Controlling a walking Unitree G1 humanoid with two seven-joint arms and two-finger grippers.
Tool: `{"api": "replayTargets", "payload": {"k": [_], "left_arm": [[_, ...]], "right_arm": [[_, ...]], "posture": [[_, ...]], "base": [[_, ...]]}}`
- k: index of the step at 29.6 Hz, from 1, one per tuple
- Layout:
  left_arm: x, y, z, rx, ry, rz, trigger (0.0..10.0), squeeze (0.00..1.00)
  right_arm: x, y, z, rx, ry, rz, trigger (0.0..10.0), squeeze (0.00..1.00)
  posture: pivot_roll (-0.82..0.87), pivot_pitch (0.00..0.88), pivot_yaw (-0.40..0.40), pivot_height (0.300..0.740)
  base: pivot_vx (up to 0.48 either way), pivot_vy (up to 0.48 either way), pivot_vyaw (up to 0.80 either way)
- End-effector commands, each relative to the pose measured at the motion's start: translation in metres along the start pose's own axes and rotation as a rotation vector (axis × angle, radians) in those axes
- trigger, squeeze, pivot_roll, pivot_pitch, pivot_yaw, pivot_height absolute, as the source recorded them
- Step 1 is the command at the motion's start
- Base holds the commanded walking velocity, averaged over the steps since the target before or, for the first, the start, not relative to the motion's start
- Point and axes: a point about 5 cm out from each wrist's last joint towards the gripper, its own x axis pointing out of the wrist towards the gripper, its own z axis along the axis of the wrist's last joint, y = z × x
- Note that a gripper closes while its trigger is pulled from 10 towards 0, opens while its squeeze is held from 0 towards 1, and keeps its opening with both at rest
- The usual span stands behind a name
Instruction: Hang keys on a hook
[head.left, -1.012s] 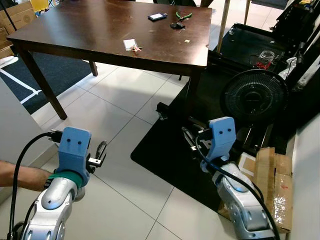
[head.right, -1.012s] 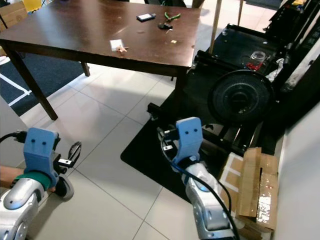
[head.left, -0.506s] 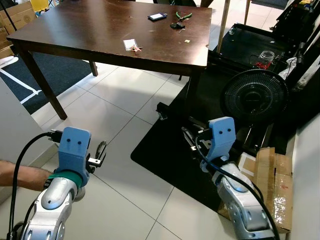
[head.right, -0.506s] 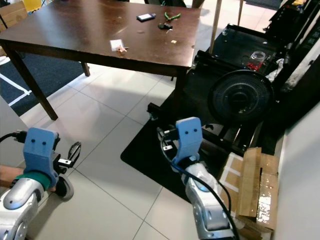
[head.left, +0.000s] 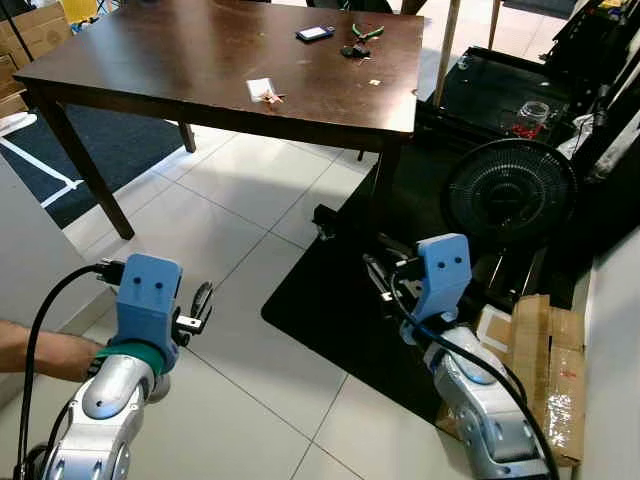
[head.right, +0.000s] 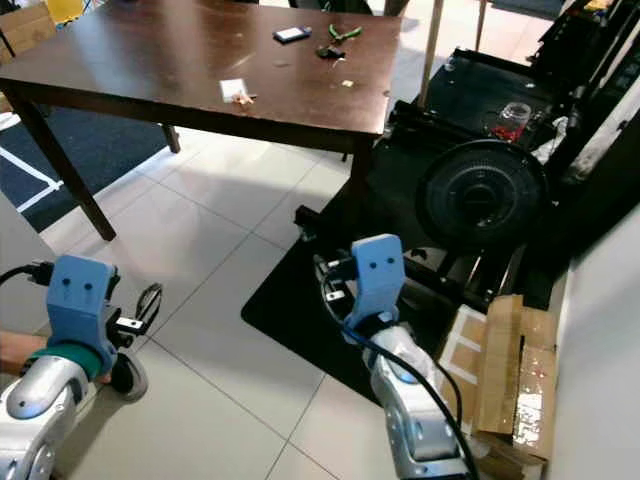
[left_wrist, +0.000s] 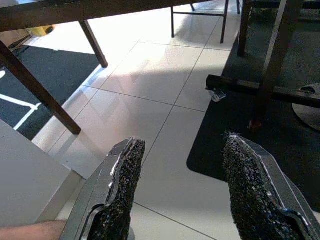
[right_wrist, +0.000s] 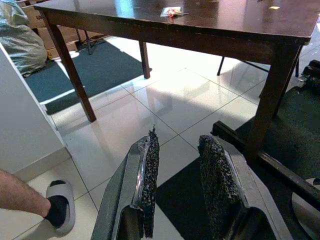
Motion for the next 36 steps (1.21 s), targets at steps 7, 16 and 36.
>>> {"api": "replayTargets", "payload": {"k": [7, 16, 36], "left_arm": [[-0.0004, 0.0017, -0.0048, 0.004, 0.029, 0.005, 10.0, 0.0], [-0.0005, 0.0018, -0.0048, 0.004, 0.029, 0.005, 10.0, 0.0], [-0.0003, 0.0022, -0.0049, 0.005, 0.03, 0.005, 10.0, 0.0]], "right_arm": [[-0.0003, 0.001, -0.0023, 0.005, 0.012, -0.001, 10.0, 0.0], [-0.0004, 0.0011, -0.0023, 0.006, 0.012, -0.001, 10.0, 0.0], [-0.0001, 0.0009, -0.0023, 0.006, 0.011, -0.003, 10.0, 0.0]], "posture": [[-0.08, 0.086, 0.098, 0.74], [-0.08, 0.087, 0.099, 0.74], [-0.08, 0.087, 0.099, 0.74]], "base": [[0.0, 0.0, 0.0], [0.0, 0.0, 0.0], [0.0, 0.0, 0.0]]}}
